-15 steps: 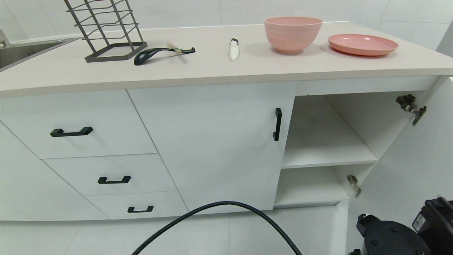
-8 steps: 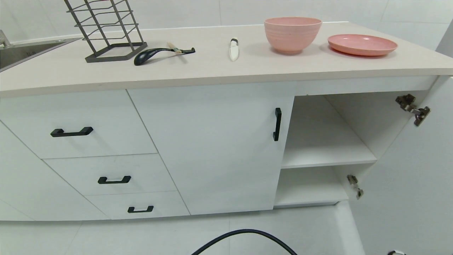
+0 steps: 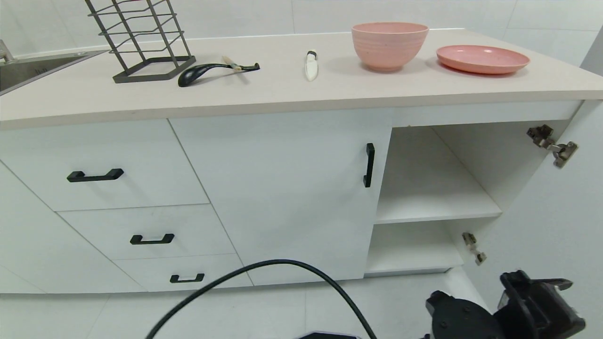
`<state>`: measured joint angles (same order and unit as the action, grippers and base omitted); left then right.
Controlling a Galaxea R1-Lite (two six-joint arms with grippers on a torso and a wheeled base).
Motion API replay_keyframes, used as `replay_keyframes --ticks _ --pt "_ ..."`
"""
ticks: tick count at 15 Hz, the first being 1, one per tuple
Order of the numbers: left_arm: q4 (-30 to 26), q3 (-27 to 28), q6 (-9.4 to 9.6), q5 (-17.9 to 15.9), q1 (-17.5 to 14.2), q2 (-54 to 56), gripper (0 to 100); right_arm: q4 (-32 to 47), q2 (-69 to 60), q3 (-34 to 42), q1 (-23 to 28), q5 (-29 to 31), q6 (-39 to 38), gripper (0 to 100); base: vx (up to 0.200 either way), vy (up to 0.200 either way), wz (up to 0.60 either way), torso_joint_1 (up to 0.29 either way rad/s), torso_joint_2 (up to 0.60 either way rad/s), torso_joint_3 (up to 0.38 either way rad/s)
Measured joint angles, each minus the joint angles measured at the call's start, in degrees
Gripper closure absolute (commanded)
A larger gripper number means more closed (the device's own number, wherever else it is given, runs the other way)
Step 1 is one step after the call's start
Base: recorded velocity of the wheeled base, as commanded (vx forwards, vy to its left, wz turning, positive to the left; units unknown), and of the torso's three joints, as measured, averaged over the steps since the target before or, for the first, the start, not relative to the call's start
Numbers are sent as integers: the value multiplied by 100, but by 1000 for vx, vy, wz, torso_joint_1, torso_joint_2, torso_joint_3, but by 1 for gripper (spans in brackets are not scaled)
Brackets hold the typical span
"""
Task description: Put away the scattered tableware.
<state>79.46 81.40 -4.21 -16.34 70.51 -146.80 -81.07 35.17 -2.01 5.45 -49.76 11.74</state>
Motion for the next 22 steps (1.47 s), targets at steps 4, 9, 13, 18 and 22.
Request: replay_keyframes --ticks 4,9,13,18,22 --pt "352 -2758 -110 112 -194 1993 0 16 60 161 -319 30 123 0 0 0 0 0 0 0" --pt "468 -4747 -241 257 -1128 4294 0 238 93 194 -518 33 141 0 0 0 0 0 0 0" --pt "464 -6051 -271 262 -2399 6033 0 1354 -295 201 -608 30 197 0 0 0 0 0 0 0" --pt "-343 -7429 -263 154 -4397 8780 0 4827 -2125 201 -1092 529 273 0 0 0 0 0 0 0" --pt "-2921 -7652 -318 46 -5260 11309 0 6768 -2793 201 -1203 2987 -372 0 0 0 0 0 0 0"
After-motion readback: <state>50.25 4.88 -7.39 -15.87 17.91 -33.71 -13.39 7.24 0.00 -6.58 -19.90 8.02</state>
